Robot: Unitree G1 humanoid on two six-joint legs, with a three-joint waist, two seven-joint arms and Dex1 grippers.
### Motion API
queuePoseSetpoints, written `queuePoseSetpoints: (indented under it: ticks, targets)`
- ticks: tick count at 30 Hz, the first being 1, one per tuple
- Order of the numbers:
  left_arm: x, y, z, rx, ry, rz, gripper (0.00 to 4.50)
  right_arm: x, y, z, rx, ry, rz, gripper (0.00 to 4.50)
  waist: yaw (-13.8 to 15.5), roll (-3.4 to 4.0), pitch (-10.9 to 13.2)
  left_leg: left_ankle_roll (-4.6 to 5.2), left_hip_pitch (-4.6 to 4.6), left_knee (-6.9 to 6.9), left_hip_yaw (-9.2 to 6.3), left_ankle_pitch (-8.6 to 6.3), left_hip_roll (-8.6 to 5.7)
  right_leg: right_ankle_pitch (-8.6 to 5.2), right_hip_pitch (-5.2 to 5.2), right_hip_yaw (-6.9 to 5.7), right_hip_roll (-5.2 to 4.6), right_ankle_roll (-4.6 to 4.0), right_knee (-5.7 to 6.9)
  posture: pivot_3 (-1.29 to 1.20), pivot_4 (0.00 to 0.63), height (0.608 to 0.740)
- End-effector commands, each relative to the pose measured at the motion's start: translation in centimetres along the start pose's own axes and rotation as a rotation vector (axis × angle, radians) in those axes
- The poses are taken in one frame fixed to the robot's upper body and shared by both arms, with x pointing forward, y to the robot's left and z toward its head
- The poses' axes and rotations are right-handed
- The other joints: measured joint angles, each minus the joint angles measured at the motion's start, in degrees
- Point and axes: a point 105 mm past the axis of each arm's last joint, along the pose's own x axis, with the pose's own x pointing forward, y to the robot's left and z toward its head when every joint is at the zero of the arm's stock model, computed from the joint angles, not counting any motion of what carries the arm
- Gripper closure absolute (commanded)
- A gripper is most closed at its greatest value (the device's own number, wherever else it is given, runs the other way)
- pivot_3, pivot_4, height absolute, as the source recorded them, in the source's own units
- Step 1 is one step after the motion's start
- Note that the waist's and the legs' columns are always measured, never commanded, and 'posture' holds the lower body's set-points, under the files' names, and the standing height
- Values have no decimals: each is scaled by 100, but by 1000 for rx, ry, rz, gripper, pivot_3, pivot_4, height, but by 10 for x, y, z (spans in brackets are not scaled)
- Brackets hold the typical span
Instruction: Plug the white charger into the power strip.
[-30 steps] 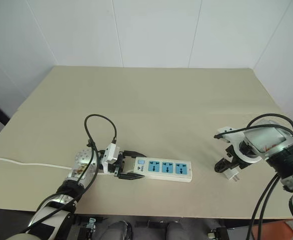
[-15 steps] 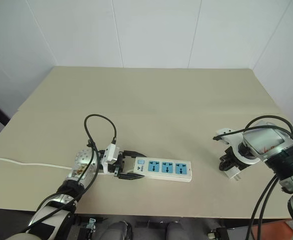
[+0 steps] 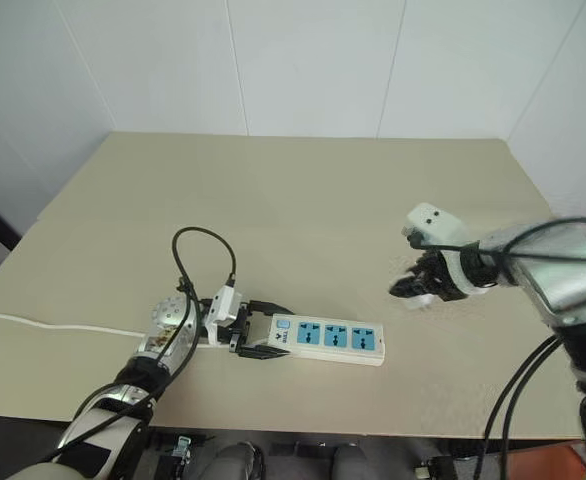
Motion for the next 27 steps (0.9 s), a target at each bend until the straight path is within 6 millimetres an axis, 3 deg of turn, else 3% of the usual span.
queuePoseSetpoints:
  ticks: [1,7,12,18,27]
  targets:
    - [1,-4,-12,-25,96,-36,1242,-7,11,30,-131,-334,52,3383,-10,0,1,0,5,2,1,0,-2,0,6,3,-2,0,1,0,150,740]
    - [0,-6,-11,-56,113,-48,1242,8,27,38,-161,-622,126,3383,-30,-2,2,0,49,3,-3,0,-1,0,50,2,2,1,4,0,150,740]
    - [-2,-6,-11,-105,124,-31,1242,20,37,36,-160,-748,197,3383,-40,-1,2,0,60,1,-3,0,1,0,60,3,4,1,3,0,150,740]
    - [-4,-9,-15,-131,152,-13,1242,34,46,33,-169,-818,266,3383,-43,-1,2,0,62,0,-3,0,1,0,60,3,3,1,5,0,150,740]
    - [-3,-11,-12,-127,145,2,1242,67,64,23,-156,-776,435,3383,-47,-1,2,0,70,0,-3,0,2,-1,64,3,5,0,7,0,150,740]
